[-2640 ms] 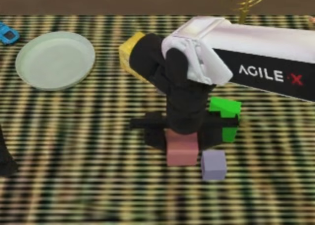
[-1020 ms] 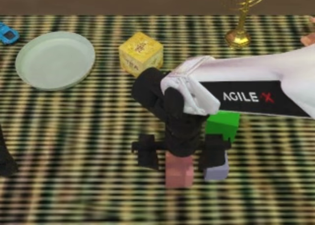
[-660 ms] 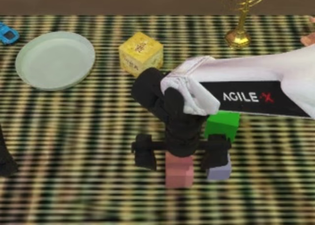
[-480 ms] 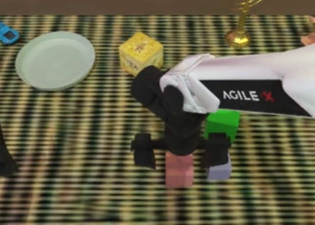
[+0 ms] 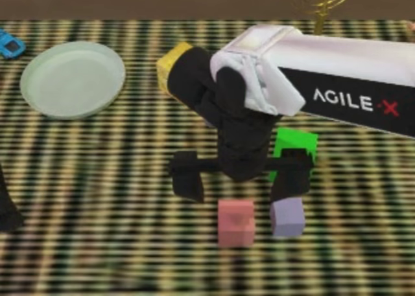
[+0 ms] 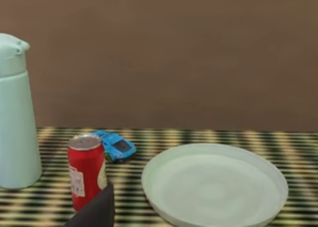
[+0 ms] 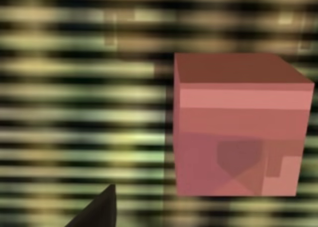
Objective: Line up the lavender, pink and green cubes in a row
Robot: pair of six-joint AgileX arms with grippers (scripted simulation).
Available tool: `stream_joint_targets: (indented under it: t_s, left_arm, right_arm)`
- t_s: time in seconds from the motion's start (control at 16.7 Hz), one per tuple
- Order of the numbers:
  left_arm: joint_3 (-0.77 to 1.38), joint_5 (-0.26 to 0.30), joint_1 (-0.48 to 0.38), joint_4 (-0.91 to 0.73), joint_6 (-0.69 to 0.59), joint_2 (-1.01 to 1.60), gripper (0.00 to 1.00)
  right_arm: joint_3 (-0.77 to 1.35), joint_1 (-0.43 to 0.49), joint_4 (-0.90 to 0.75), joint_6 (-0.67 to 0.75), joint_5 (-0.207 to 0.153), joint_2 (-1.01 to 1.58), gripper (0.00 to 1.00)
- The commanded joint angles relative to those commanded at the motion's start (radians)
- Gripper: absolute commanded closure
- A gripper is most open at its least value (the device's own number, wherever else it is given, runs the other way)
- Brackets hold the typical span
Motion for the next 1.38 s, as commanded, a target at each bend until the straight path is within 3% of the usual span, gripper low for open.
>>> stream_joint_targets:
  t_s: [0.36,0.6,1.38]
  left_arm:
    - [0.0,0.0,0.0,0.0,0.0,0.0,0.0]
    - [0.0,0.0,0.0,0.0,0.0,0.0,0.0]
    - [0.0,0.0,0.0,0.0,0.0,0.0,0.0]
  right_arm:
    - [0.01,-0.01,-0.001,-0.03,0.001,0.011,0.0]
    - [0.055,-0.044,-0.018,-0.212,0.002,0.045,0.0]
    - [0.186,-0.281,-0.095,-1.445,-0.019,0.159,0.0]
